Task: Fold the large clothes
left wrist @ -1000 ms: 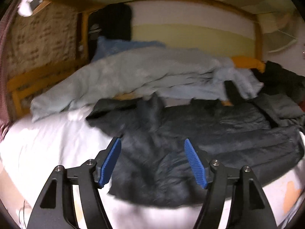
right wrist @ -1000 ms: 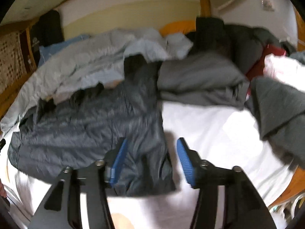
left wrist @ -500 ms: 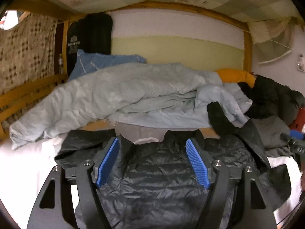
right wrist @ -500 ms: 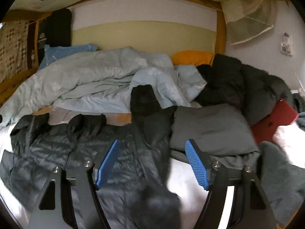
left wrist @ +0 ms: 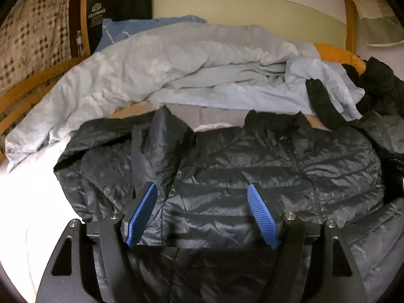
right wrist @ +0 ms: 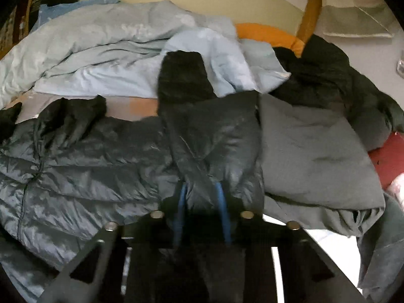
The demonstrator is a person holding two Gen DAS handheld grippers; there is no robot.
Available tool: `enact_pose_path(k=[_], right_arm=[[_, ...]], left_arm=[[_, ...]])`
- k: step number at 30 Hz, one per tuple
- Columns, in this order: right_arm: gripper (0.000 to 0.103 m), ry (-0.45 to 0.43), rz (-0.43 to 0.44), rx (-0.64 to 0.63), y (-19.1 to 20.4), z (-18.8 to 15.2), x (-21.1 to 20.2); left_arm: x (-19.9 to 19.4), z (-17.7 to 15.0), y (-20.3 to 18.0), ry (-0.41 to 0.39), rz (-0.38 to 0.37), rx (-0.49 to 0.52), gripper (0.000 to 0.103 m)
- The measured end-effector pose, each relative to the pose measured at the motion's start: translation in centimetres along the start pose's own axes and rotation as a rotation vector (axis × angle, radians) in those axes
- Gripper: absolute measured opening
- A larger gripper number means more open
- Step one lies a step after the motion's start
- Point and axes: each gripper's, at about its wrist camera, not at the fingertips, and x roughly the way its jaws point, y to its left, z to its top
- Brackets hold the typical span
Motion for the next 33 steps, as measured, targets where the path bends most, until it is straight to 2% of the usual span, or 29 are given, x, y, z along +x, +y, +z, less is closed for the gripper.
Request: enact_pose_path(k=[3,6,10,13,16,17,19,21,22,23,24,25,27,30,31,32,33], right_arm=[[0.002,0.001,0.043,0.033,-1.6,-0.9,-0.6],[0.002,-0.058,-0.036,0.028,-2.2,-2.0,-2.5],[0.002,-0.099,-0.133,0.146,-5.6,-2.1,-5.4],[0.002,-0.018,-0.156,0.260,-8.8,-2.3,-4.8],[0.003,0.130,-0.211,0.153,-8.3,-3.0,-1.6],[0.003,0.145,-0.193,0.163,-8.2,-3.1,-1.3],[0.005,0.080,-0.099,0.208,-8.3,-2.7,-2.8],[0.021,-0.014,-0.051,0.190,-7.9,-1.9,-4.9],[0.047,-0.078,-0.028,0.125,-7.1,-1.2,-6.2],[0.071,-0.102,0.010,0.049,-6.2,-0.6,-6.6],[0.073,-0.108,0.050,-0.029,-5.3,-0.1,-6.6],[0.072,-0.109,0.074,-0.088,-4.4,0.1,-6.5],[0.072,-0.131,0.059,-0.142,-3.3,0.7,-5.8],[0.051,-0.119,-0.010,-0.258,-1.4,1.9,-2.9],[0.041,-0.079,-0.073,-0.342,-0.4,2.1,-1.0],[0.037,-0.058,-0.118,-0.381,-0.2,2.4,0.1],[0.036,-0.026,-0.239,-0.424,-0.1,2.1,1.8]], left_arm=[[0.7,-0.3,-0.4,0.023,0.007,0.011,0.073],[0.6,-0.6,-1.1,0.023,0.024,0.049,0.074],[0.1,-0.8,-1.1,0.008,0.026,0.044,0.075],[0.0,-0.7,-1.2,0.005,0.027,0.041,0.075],[0.0,-0.5,-1.9,-0.002,0.021,0.064,0.076],[0.0,-0.6,-2.2,-0.006,0.026,0.075,0.078],[-0.3,-0.8,-2.7,-0.017,0.025,0.093,0.078],[-0.4,-0.9,-3.0,-0.026,0.022,0.108,0.078],[-0.5,-0.9,-3.1,-0.033,0.027,0.114,0.078],[-0.4,-1.0,-3.3,-0.037,0.036,0.121,0.078],[-0.4,-1.0,-3.5,-0.038,0.042,0.125,0.078],[-0.2,-1.1,-3.6,-0.036,0.043,0.132,0.078],[0.1,-1.3,-4.0,-0.026,0.037,0.142,0.078],[0.6,-1.5,-4.3,-0.017,0.041,0.159,0.078],[0.7,-1.6,-4.4,-0.017,0.038,0.165,0.078],[0.8,-1.7,-4.5,-0.017,0.032,0.170,0.078],[0.9,-1.7,-4.5,-0.015,0.028,0.174,0.078]])
